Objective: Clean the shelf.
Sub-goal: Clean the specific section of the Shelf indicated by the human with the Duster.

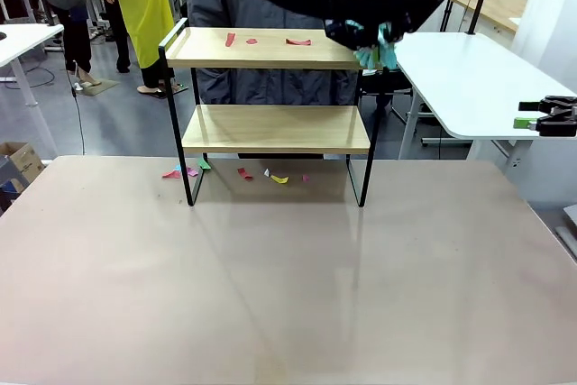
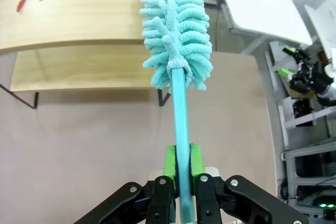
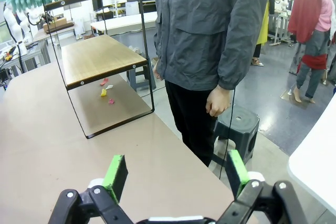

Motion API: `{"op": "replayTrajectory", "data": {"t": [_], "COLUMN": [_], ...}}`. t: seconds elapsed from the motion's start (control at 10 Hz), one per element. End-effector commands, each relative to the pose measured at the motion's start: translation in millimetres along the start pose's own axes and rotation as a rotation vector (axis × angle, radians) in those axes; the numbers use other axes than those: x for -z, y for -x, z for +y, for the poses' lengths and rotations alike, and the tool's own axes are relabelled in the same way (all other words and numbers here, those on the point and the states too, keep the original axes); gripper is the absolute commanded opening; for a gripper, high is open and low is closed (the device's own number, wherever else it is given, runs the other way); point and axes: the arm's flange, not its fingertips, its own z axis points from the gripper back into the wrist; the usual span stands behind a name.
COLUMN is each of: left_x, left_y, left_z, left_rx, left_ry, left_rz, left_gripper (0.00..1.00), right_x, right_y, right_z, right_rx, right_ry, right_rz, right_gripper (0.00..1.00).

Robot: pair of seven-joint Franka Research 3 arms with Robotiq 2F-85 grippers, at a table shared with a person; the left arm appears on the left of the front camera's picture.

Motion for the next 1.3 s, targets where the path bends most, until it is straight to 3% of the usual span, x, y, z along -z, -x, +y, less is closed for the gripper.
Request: {"op": "replayTrajectory", "data": {"t": [0.0, 0.4, 0.8, 1.2], "left_x": [6.8, 11.1, -4.9, -11.0], "left_y": [3.0, -0.9, -37.3, -52.3], "left_z": [6.5, 5.7, 64.0, 126.8], "left_rx": [-0.035, -0.015, -0.061, -0.094], "left_ry": [-0.013, -0.016, -0.148, -0.276], "left_rz": [-0.020, 0.014, 0.092, 0.153], "left_gripper": [0.13, 0.13, 0.13, 0.13], "right_x": [0.4, 0.4, 0.4, 0.4], "right_y": [-1.9, -1.9, -1.9, -1.9], "right_z": [0.2, 0.2, 0.2, 0.2], "right_rx": [-0.013, -0.013, -0.013, -0.013], "right_ry": [-0.001, -0.001, -0.001, -0.001], "right_rz": [0.000, 0.000, 0.000, 0.000], "right_gripper": [1.00, 1.00, 1.00, 1.00]}}
